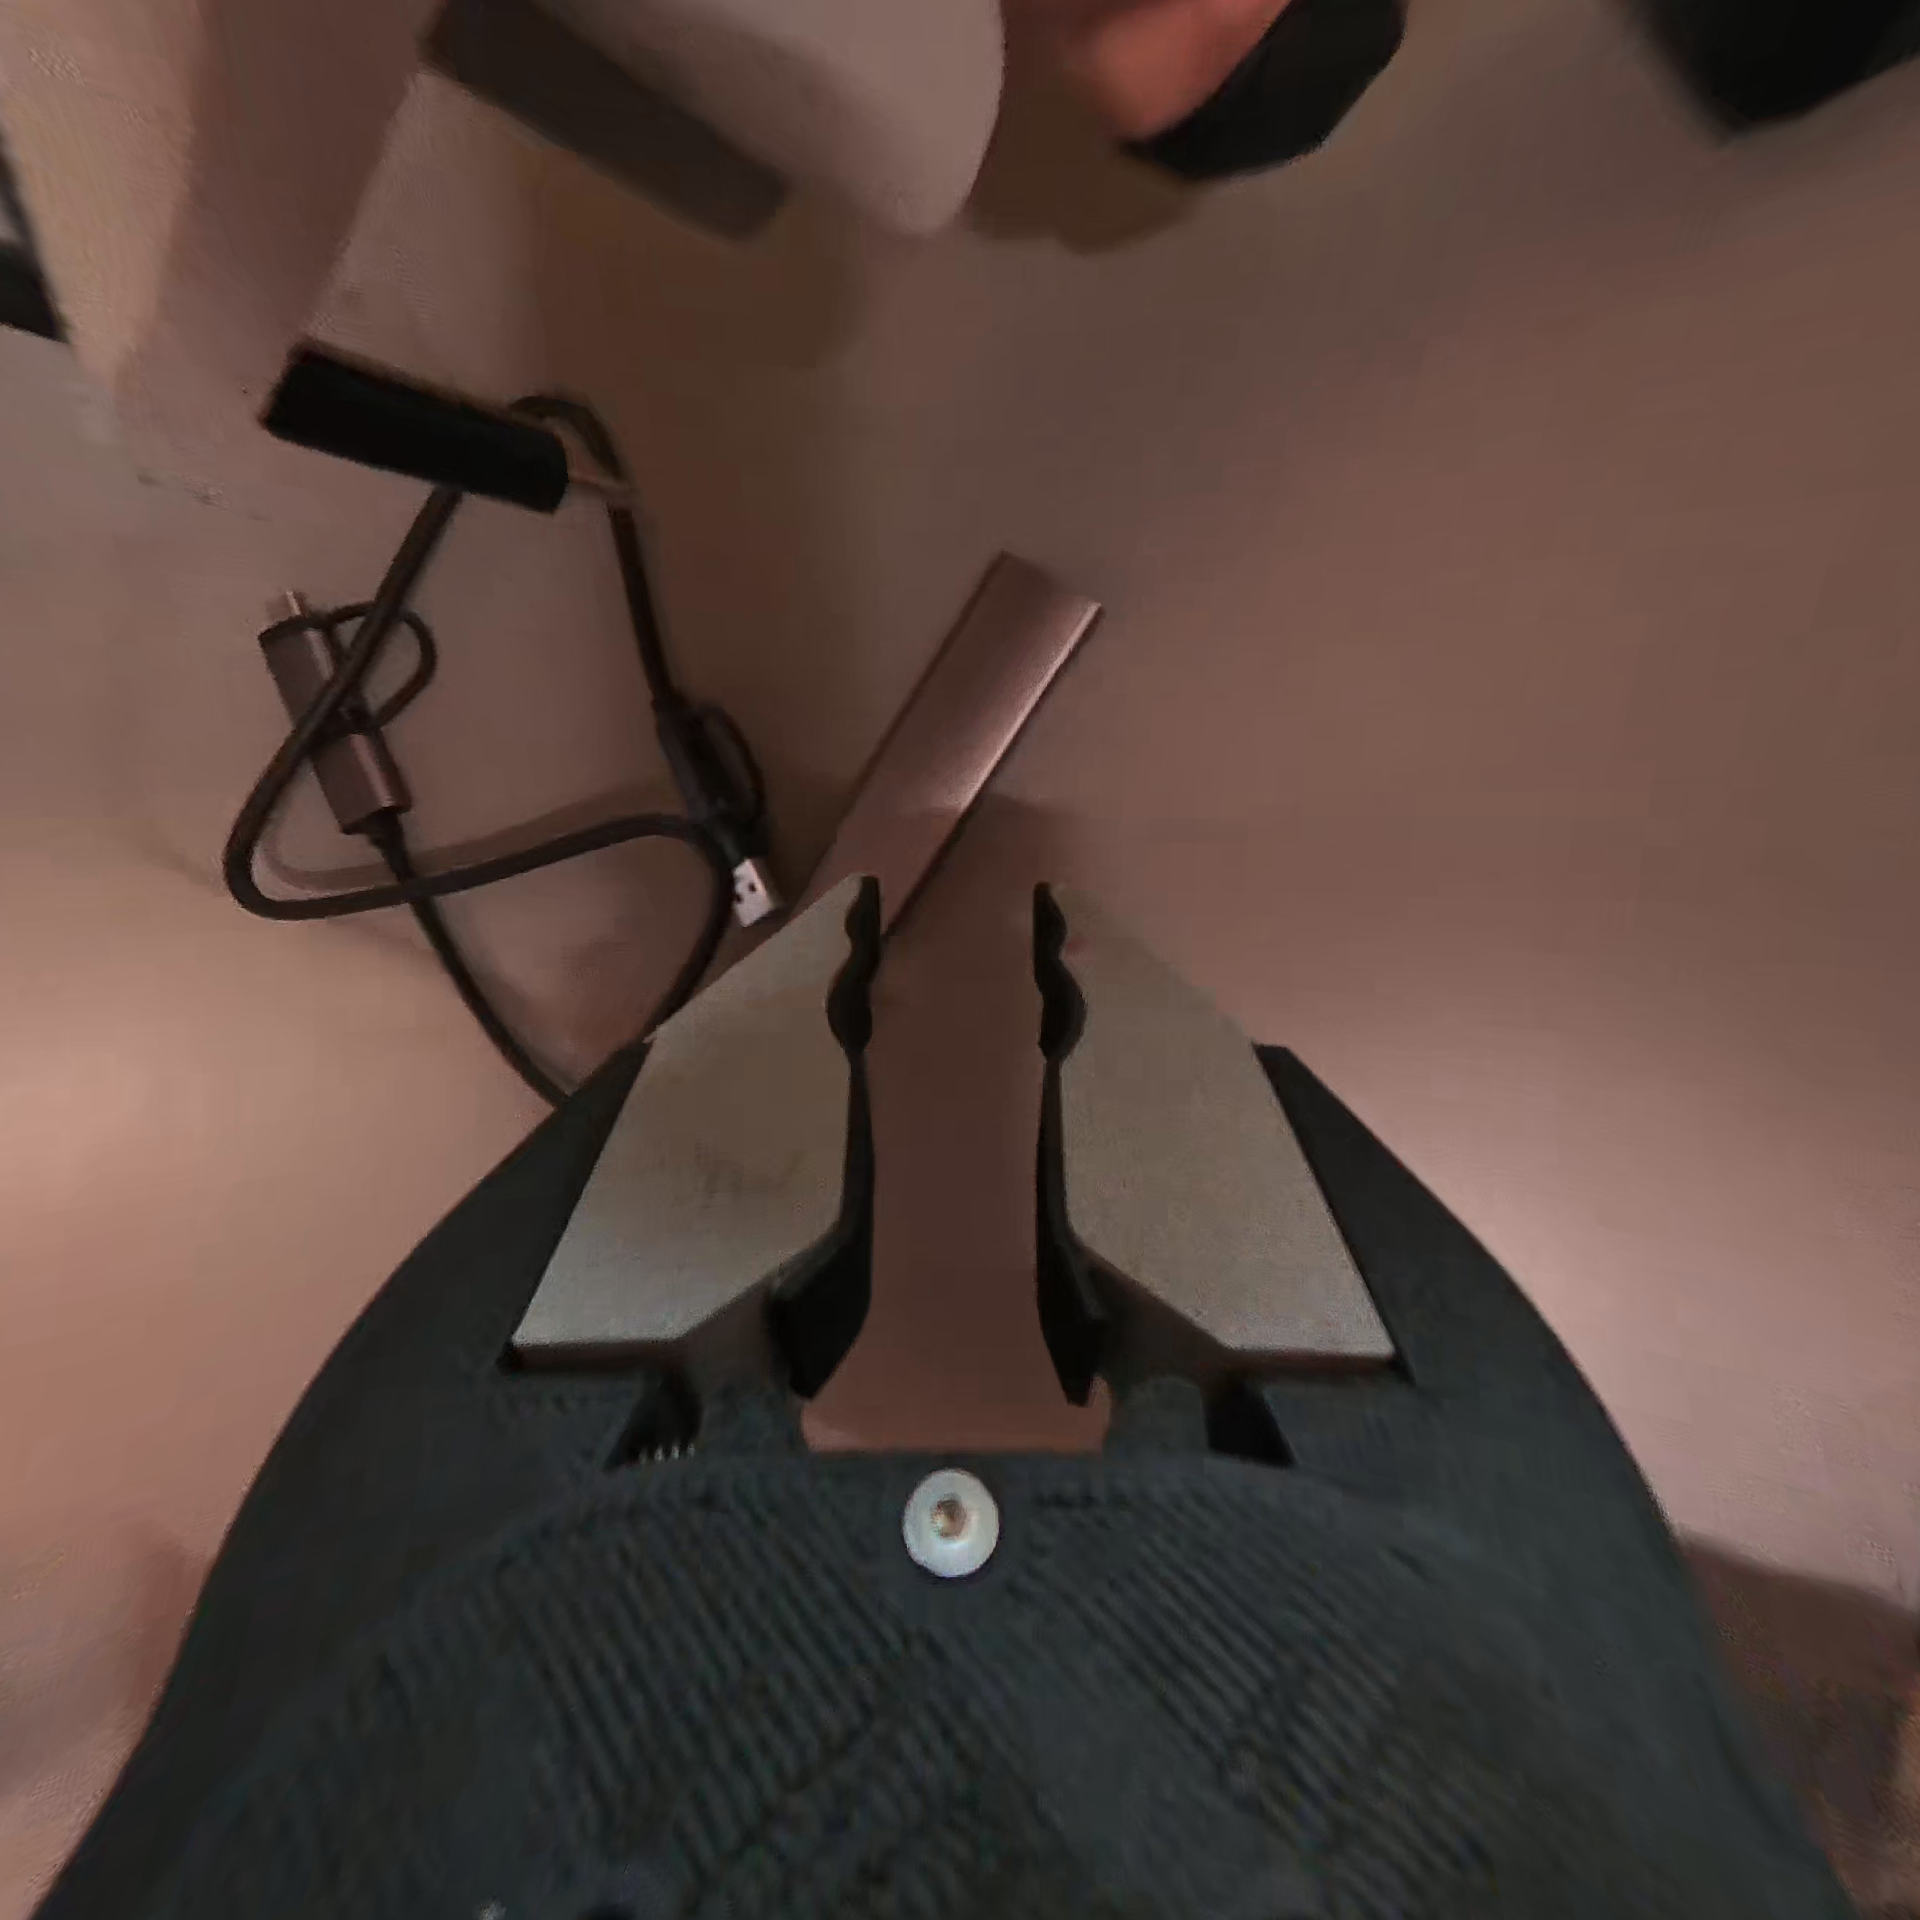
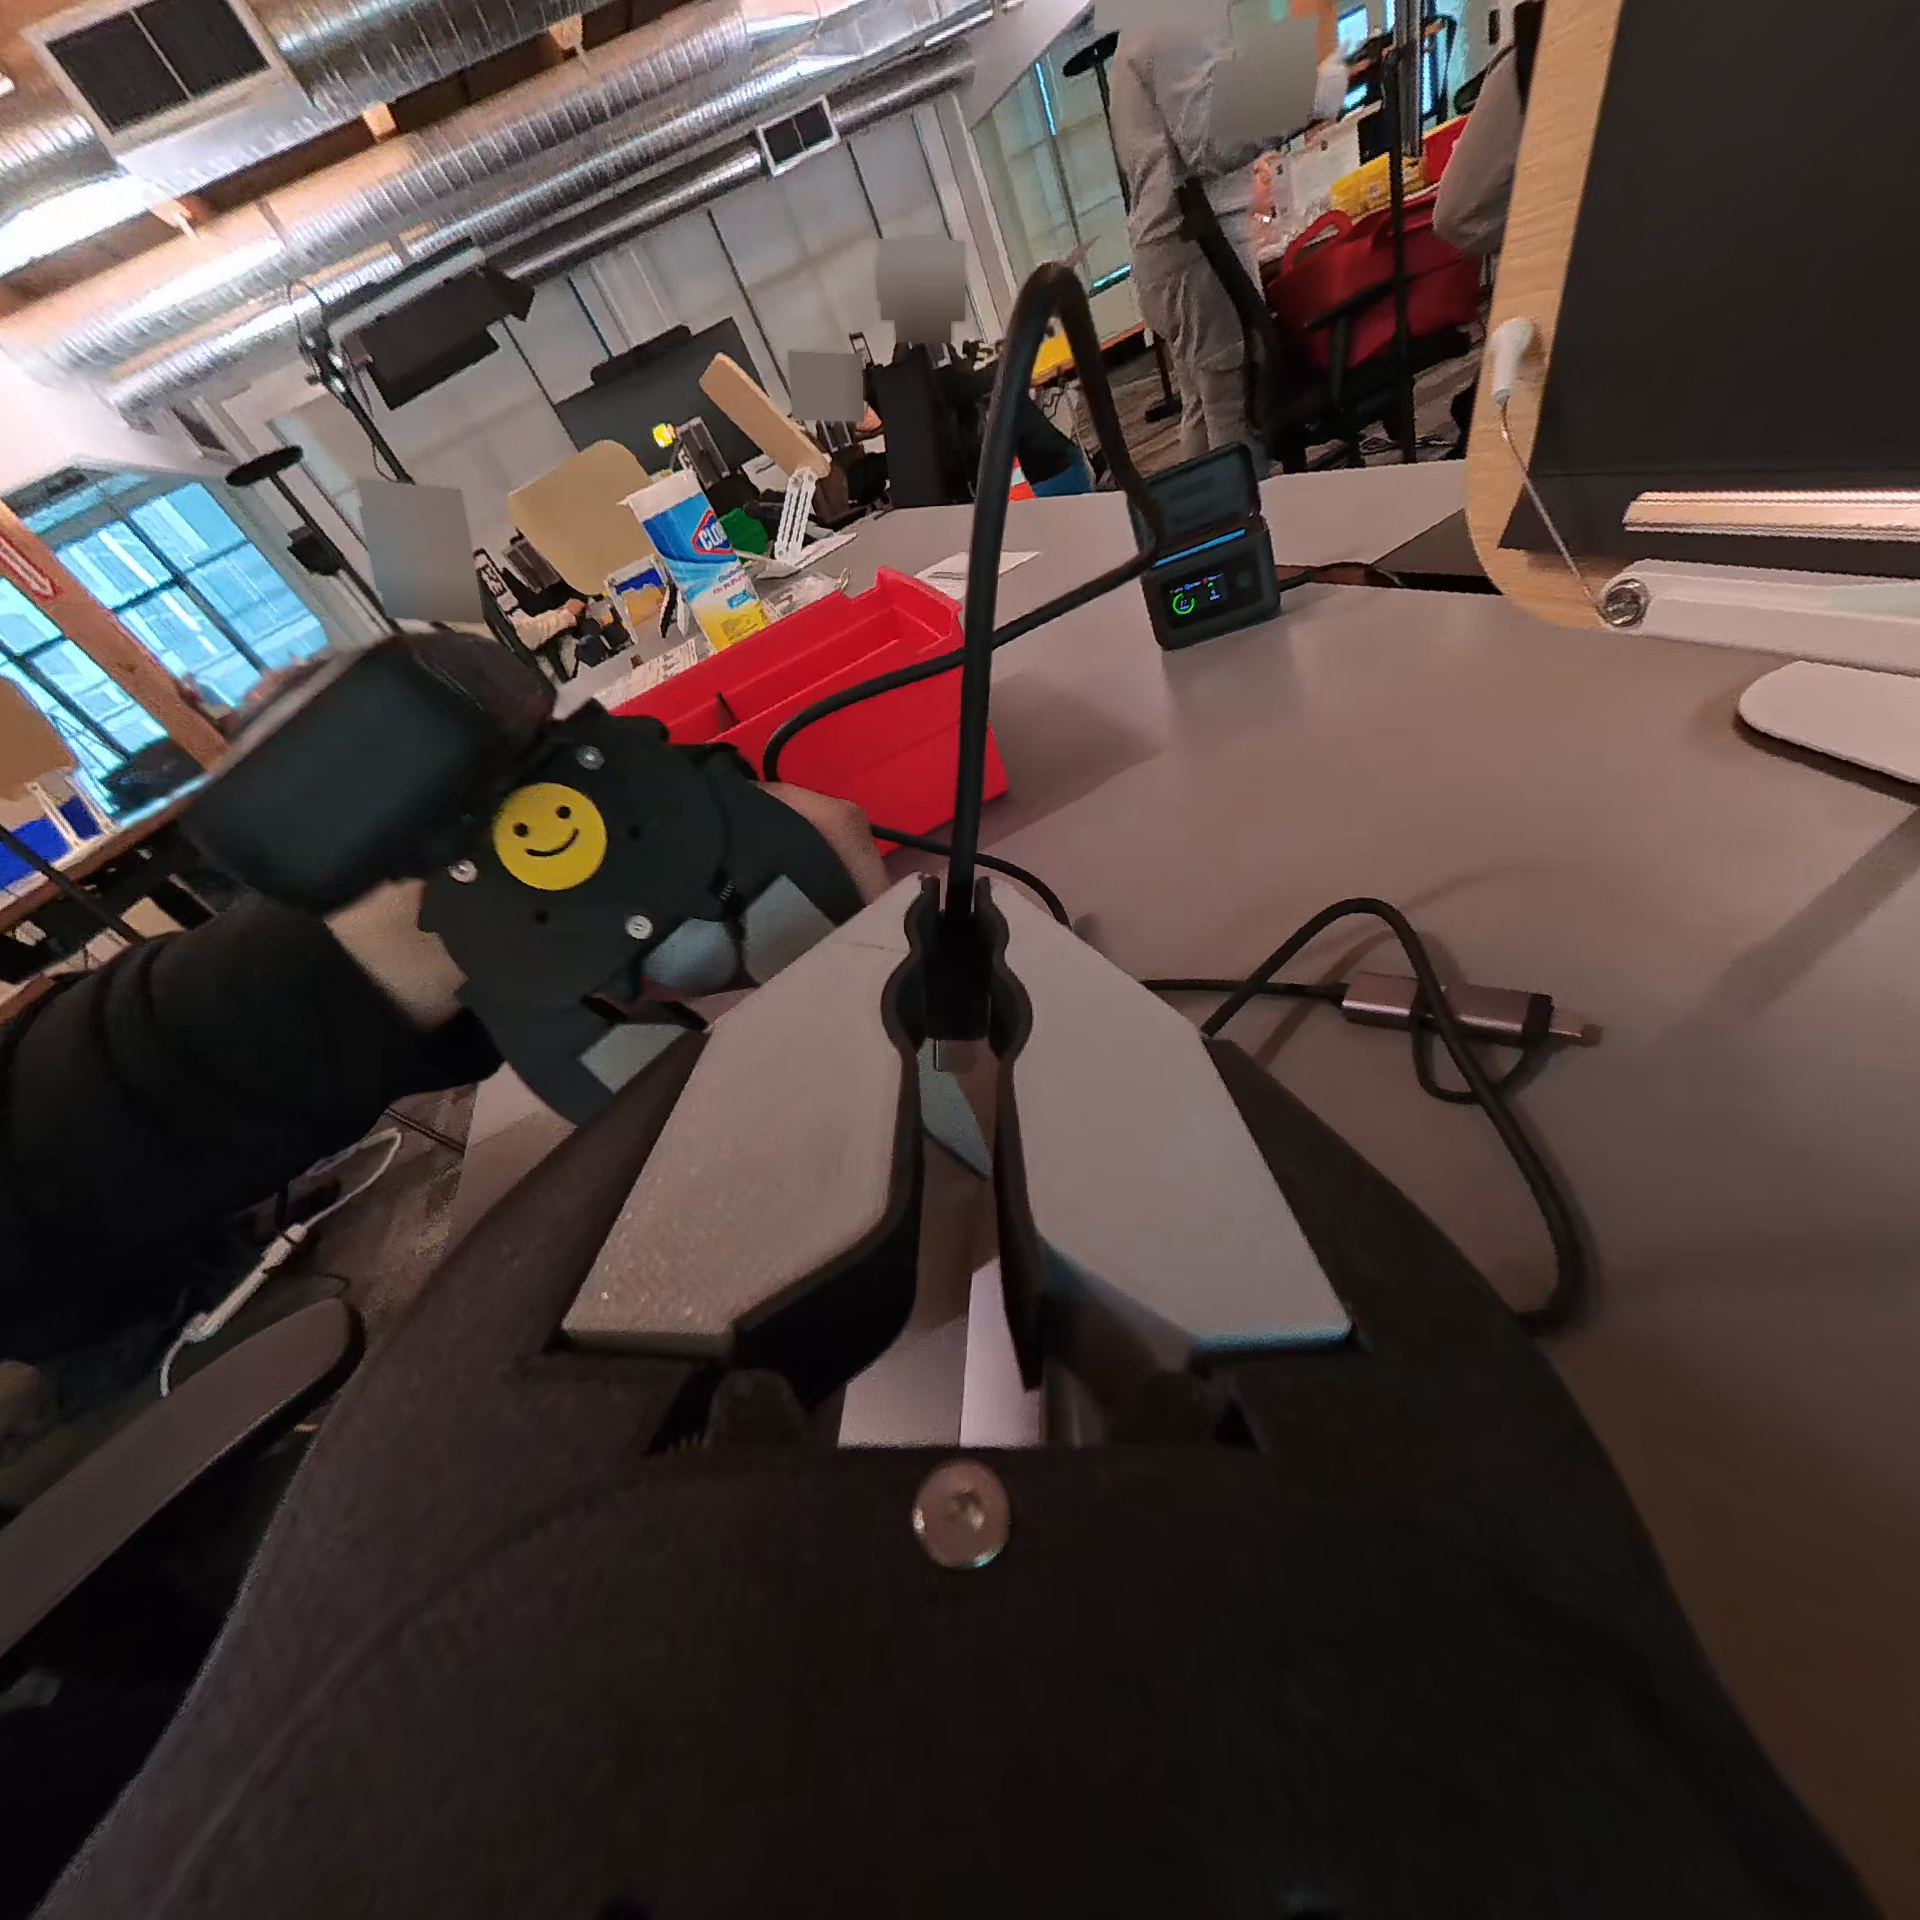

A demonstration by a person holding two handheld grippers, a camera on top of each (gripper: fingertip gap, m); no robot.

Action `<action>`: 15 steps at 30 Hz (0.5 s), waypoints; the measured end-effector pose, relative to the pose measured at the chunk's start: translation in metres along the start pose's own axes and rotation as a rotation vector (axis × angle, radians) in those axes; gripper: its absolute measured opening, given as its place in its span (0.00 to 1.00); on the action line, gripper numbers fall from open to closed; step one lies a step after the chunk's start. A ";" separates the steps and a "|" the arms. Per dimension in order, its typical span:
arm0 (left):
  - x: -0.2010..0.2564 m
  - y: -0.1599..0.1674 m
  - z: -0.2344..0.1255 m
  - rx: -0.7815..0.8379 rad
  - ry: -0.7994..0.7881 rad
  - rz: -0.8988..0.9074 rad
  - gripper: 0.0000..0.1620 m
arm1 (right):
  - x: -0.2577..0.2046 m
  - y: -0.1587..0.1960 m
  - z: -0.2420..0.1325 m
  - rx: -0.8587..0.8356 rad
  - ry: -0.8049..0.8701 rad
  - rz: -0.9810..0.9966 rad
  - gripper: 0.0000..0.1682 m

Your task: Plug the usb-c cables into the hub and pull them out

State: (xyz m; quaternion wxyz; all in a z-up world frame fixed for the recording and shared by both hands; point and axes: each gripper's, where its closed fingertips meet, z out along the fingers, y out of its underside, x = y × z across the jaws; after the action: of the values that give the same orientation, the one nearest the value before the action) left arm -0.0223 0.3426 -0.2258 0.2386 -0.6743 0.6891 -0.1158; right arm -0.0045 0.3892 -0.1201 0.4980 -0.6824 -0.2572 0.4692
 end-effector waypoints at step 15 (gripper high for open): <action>-0.023 0.014 0.010 -0.068 -0.102 0.362 0.00 | 0.008 0.014 0.005 -0.078 0.023 0.011 0.02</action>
State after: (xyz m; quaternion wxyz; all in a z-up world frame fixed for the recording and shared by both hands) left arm -0.0302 0.3676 -0.2375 0.2670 -0.5522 0.7897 -0.0133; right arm -0.0074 0.3925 -0.1360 0.4716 -0.7081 -0.2656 0.4535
